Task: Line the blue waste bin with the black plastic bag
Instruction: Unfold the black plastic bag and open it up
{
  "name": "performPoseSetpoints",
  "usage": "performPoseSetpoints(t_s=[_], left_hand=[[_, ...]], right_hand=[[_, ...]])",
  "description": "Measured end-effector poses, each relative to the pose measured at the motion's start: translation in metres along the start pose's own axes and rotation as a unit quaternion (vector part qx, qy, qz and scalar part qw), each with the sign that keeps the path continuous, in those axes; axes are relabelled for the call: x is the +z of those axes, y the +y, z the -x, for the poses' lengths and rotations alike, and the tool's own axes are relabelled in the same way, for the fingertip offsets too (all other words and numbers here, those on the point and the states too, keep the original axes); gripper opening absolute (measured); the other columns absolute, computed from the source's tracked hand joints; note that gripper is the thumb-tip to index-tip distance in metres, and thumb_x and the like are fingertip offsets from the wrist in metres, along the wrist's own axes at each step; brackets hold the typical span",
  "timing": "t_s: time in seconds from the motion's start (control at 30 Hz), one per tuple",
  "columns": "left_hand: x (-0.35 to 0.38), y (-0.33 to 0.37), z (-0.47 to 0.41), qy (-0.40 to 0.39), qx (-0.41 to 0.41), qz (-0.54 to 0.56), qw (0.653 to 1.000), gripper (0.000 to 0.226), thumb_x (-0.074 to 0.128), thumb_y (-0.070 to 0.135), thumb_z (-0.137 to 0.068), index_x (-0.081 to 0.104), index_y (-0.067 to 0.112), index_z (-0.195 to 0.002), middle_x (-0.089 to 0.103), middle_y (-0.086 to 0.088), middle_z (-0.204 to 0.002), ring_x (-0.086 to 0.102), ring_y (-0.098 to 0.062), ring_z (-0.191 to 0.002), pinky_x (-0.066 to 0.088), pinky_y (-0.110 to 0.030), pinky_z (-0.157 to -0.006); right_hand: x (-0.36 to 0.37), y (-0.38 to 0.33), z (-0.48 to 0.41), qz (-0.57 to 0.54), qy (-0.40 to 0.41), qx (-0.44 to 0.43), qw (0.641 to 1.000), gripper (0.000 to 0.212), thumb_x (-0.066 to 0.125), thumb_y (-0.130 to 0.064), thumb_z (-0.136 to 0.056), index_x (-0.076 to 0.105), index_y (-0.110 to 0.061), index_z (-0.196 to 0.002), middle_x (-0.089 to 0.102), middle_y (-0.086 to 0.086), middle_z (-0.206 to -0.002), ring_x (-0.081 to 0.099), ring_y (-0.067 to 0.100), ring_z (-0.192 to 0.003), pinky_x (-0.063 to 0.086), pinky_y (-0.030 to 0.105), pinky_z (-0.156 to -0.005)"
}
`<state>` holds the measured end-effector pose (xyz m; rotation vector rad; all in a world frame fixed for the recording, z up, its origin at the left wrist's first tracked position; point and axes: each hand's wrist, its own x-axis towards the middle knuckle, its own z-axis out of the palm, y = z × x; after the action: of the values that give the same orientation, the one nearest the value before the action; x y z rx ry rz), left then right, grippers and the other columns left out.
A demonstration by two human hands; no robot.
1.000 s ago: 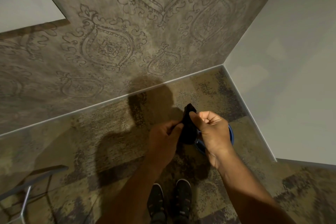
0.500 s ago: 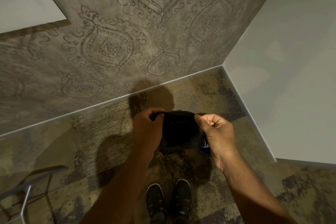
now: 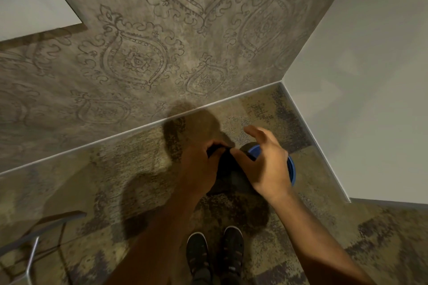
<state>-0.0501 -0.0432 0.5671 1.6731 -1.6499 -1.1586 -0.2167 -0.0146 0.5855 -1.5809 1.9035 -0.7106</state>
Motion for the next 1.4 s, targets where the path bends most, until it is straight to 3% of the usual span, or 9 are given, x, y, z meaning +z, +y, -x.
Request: performPoseSetpoints(t_s=[0.27, 0.43, 0.6, 0.73, 0.9, 0.97, 1.2, 1.3, 1.4], left_hand=[[-0.004, -0.002, -0.003, -0.008, 0.004, 0.065, 0.998, 0.028, 0.059, 0.015, -0.102, 0.080, 0.034, -0.098, 0.078, 0.016, -0.101, 0.073, -0.003, -0.095, 0.062, -0.041, -0.090], [-0.004, -0.008, -0.008, -0.006, 0.021, 0.046, 0.999, 0.025, 0.061, 0.016, -0.102, 0.081, 0.030, -0.100, 0.078, 0.016, -0.099, 0.073, -0.002, -0.092, 0.063, -0.035, -0.085], [0.000, -0.005, -0.005, 0.050, 0.002, 0.016, 0.999, 0.021, 0.073, 0.017, -0.093, 0.070, 0.038, -0.098, 0.063, 0.030, -0.090, 0.064, 0.011, -0.088, 0.045, 0.000, -0.070], [0.003, -0.015, -0.005, 0.046, -0.133, -0.019, 0.990, 0.043, 0.075, 0.021, -0.091, 0.060, 0.023, -0.131, 0.060, 0.011, -0.109, 0.058, -0.007, -0.093, 0.047, -0.019, -0.075], [-0.001, -0.029, -0.003, 0.008, -0.174, -0.055, 0.983, 0.007, 0.074, 0.016, -0.088, 0.077, 0.022, -0.090, 0.072, 0.009, -0.086, 0.067, -0.012, -0.080, 0.043, -0.017, -0.063], [-0.004, -0.031, 0.000, 0.039, -0.195, -0.031, 0.980, 0.018, 0.074, 0.014, -0.085, 0.074, 0.029, -0.076, 0.069, 0.016, -0.075, 0.066, -0.005, -0.072, 0.041, -0.015, -0.056], [-0.016, -0.035, -0.003, 0.079, -0.197, -0.042, 0.976, 0.029, 0.062, 0.001, -0.086, 0.070, 0.029, -0.078, 0.063, 0.016, -0.074, 0.059, -0.001, -0.068, 0.041, -0.015, -0.049], [-0.021, -0.036, -0.001, 0.075, -0.176, -0.045, 0.980, 0.038, 0.062, -0.001, -0.087, 0.067, 0.036, -0.076, 0.061, 0.020, -0.074, 0.059, 0.002, -0.065, 0.039, -0.006, -0.041], [-0.023, -0.031, 0.001, 0.073, -0.125, -0.049, 0.988, 0.036, 0.063, 0.000, -0.088, 0.070, 0.035, -0.082, 0.061, 0.024, -0.076, 0.058, 0.006, -0.066, 0.042, 0.001, -0.054]], right_hand=[[-0.003, -0.016, -0.020, 0.083, -0.077, -0.026, 0.993, 0.018, 0.065, -0.043, -0.095, 0.076, -0.036, -0.107, 0.075, -0.015, -0.102, 0.065, 0.010, -0.100, 0.035, 0.049, -0.101], [0.003, -0.016, -0.020, 0.126, -0.108, -0.016, 0.986, 0.023, 0.058, -0.047, -0.097, 0.075, -0.033, -0.103, 0.072, -0.011, -0.093, 0.064, 0.013, -0.091, 0.037, 0.043, -0.093], [0.007, -0.016, -0.019, 0.063, -0.086, -0.005, 0.994, 0.020, 0.058, -0.030, -0.102, 0.078, -0.026, -0.101, 0.074, -0.009, -0.087, 0.068, 0.008, -0.080, 0.058, 0.040, -0.081], [0.006, -0.014, -0.018, 0.026, -0.071, -0.001, 0.997, 0.017, 0.061, -0.021, -0.099, 0.078, -0.019, -0.102, 0.076, -0.005, -0.091, 0.070, 0.008, -0.081, 0.061, 0.034, -0.076], [-0.001, -0.009, -0.020, 0.022, -0.047, 0.012, 0.999, 0.018, 0.061, -0.021, -0.096, 0.079, -0.022, -0.099, 0.070, -0.016, -0.083, 0.064, -0.006, -0.074, 0.049, 0.008, -0.066], [-0.004, -0.004, -0.019, 0.023, -0.038, 0.022, 0.999, 0.019, 0.060, -0.020, -0.096, 0.078, -0.025, -0.097, 0.066, -0.022, -0.078, 0.061, -0.012, -0.070, 0.043, 0.002, -0.060], [-0.009, 0.010, -0.011, -0.002, -0.018, 0.061, 0.998, 0.024, 0.067, -0.020, -0.098, 0.068, -0.025, -0.075, 0.071, -0.008, -0.071, 0.067, 0.008, -0.065, 0.056, 0.028, -0.059], [-0.013, 0.012, -0.007, -0.006, -0.001, 0.076, 0.997, 0.025, 0.069, -0.020, -0.097, 0.067, -0.031, -0.075, 0.070, -0.012, -0.070, 0.067, 0.002, -0.070, 0.049, 0.012, -0.054], [-0.014, 0.015, -0.004, 0.015, 0.001, 0.090, 0.996, 0.020, 0.072, -0.025, -0.095, 0.067, -0.035, -0.078, 0.070, -0.015, -0.072, 0.068, 0.002, -0.069, 0.048, 0.012, -0.055]])
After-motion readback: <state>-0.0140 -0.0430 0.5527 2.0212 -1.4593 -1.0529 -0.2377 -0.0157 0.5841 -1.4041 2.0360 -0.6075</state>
